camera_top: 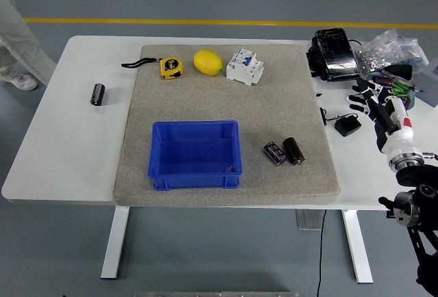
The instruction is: Pick up the battery,place it into the box
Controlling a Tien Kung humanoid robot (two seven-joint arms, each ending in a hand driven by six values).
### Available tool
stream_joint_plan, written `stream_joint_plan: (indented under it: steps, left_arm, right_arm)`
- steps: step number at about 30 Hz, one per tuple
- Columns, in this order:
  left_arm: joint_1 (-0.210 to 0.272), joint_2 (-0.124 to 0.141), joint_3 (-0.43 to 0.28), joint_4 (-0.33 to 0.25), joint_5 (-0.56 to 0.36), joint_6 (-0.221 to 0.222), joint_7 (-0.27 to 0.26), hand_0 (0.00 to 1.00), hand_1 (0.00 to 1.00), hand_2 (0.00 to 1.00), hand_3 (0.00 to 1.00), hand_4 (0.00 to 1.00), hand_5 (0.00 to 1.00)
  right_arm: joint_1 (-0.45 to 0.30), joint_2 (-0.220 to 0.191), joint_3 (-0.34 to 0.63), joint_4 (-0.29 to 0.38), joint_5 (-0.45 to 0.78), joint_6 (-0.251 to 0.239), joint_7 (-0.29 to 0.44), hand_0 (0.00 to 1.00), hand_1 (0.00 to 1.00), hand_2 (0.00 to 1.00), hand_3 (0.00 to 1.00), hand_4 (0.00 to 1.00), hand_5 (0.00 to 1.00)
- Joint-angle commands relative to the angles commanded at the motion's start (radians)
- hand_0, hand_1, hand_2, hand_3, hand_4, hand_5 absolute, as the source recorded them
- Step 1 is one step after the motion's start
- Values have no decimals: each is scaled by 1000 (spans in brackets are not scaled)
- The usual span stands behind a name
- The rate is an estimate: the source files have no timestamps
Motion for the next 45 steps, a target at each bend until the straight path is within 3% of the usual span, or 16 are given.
stream_joint_plan:
  steps: [6, 9, 12, 13, 15, 17, 18, 19, 24, 25, 27, 34, 45]
  left_arm:
    - [-1, 0, -2, 0, 2, -1, 2, 681, 636, 733, 661, 682, 512]
    - [-1, -1, -4, 0, 3, -1, 3, 680, 635, 734, 661, 682, 513]
    - [-1, 0, -5, 0, 5, -1, 4, 680, 635, 734, 661, 682, 513]
    - [-1, 0, -6, -1, 7, -1, 5, 679, 631, 732, 660, 681, 514]
    - [0, 1, -8, -1, 11, 0, 6, 679, 631, 732, 660, 681, 514]
    - [0, 1, -8, -1, 11, 1, 7, 679, 631, 732, 660, 681, 514]
    - [1, 1, -7, -1, 10, 2, 6, 679, 631, 732, 660, 681, 514]
    - [1, 2, -5, -1, 8, 2, 6, 678, 630, 731, 662, 682, 514]
    - [2, 3, -3, -2, 3, 4, 4, 678, 630, 731, 662, 682, 514]
    - [2, 3, -4, -2, 3, 4, 4, 678, 628, 730, 662, 681, 513]
    - [4, 2, -5, -2, 4, 5, 5, 678, 628, 730, 662, 681, 513]
    - [7, 1, -18, -4, 28, 2, 15, 681, 633, 733, 664, 681, 515]
    - [2, 4, -10, -6, 21, 1, 12, 681, 630, 733, 666, 681, 514]
  right_arm:
    - [37, -79, -20, -1, -186, 36, -70, 672, 632, 707, 699, 998, 660]
    - [67, -148, -69, 14, -306, 78, -92, 684, 651, 718, 707, 998, 650]
    - [110, -224, -119, 45, -436, 194, -61, 684, 651, 718, 707, 998, 650]
    - [126, -243, -138, 55, -475, 233, -42, 742, 723, 779, 807, 998, 564]
    - [158, -280, -196, 65, -566, 319, -3, 742, 723, 779, 807, 998, 564]
    - [184, -301, -247, 69, -644, 351, 27, 742, 723, 779, 807, 998, 564]
    - [197, -310, -274, 68, -690, 354, 41, 742, 723, 779, 807, 998, 564]
    - [209, -318, -298, 66, -735, 353, 51, 754, 751, 813, 857, 998, 433]
    - [256, -349, -418, 51, -943, 328, 74, 754, 751, 813, 857, 998, 433]
    - [266, -350, -441, 43, -982, 318, 76, 754, 770, 848, 902, 998, 337]
    - [283, -347, -477, 26, -1065, 299, 77, 754, 770, 848, 902, 998, 337]
    - [350, -318, -600, -37, -1073, 251, 96, 765, 783, 856, 916, 998, 293]
    - [421, -272, -706, -105, -1058, 256, 104, 764, 781, 845, 883, 998, 256]
